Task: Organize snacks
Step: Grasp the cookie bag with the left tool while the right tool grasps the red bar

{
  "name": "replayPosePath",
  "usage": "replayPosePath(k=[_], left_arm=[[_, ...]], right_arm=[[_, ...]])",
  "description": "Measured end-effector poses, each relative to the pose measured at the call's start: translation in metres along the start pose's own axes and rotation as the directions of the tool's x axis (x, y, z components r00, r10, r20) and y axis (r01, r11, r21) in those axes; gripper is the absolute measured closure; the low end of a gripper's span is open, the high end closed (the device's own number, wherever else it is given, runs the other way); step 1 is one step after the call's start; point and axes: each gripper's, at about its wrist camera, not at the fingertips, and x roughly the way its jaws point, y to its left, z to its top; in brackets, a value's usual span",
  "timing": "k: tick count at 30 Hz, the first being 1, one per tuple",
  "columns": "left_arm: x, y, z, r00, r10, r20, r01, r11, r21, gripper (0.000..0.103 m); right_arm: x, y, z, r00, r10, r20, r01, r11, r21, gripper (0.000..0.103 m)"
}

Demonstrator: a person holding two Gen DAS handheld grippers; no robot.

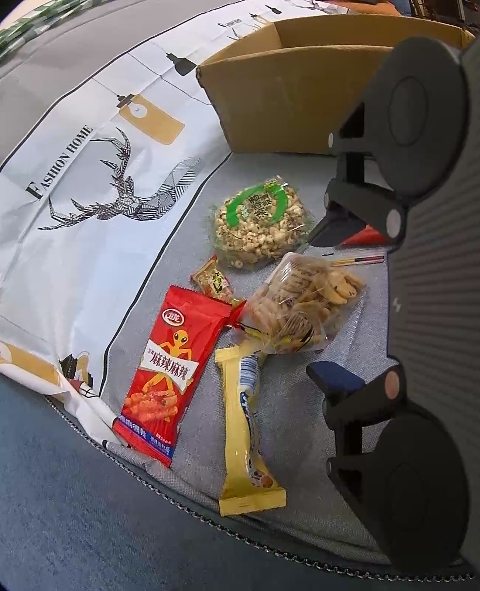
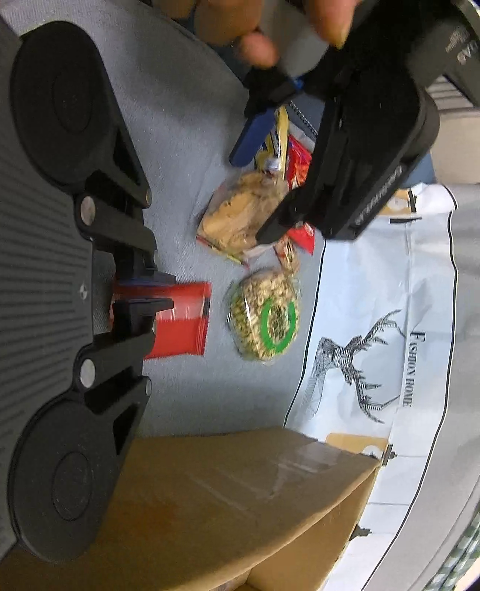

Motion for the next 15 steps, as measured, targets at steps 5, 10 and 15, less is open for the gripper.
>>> replayPosePath(k=[5,10,15], left_arm=[[0.003,-0.003,-0.001,1.000,0.005,-0.004,-0.005,1.000,0.010,0.027],[0.003,-0.004,-0.001,1.000,0.001,-0.006,0.000,1.000,0.017,0.027],[0.003,-0.005,-0.002,1.000,-0.004,-0.009,0.004,1.000,0.024,0.027]], right_arm=[[0.003,0.000,0.000,0.999,-0.042,0.005,0.042,0.999,-0.007,0.050],[0.014,-0.004,-0.001,0.997,-0.059,-0.041,0.059,0.998,0.000,0.033],[0.021,-0.018,-0.002,0.996,-0.027,-0.085,0.035,0.995,0.098,0.032]])
